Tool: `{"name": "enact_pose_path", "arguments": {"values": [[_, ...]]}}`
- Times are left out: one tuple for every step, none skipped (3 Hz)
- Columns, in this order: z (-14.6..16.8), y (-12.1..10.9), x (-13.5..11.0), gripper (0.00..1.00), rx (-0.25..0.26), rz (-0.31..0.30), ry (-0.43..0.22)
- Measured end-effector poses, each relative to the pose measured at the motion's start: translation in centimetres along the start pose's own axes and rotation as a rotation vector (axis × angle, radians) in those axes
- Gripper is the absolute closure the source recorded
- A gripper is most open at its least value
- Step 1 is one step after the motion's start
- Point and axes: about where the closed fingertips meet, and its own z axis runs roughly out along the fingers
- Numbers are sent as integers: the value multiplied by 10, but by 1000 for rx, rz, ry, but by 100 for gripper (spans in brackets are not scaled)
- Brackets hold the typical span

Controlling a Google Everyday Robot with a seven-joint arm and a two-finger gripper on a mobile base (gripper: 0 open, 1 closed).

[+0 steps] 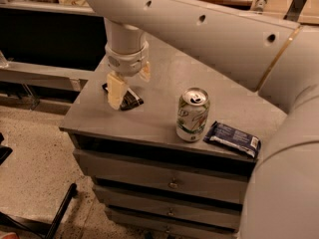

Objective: Pick rxbar chocolate

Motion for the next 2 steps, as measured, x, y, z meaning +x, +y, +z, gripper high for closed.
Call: {"name": "enact_pose_path", "arguments": {"values": [[0, 0, -1, 0, 1, 0, -3], [9, 4, -5, 0, -27, 72, -21]]}}
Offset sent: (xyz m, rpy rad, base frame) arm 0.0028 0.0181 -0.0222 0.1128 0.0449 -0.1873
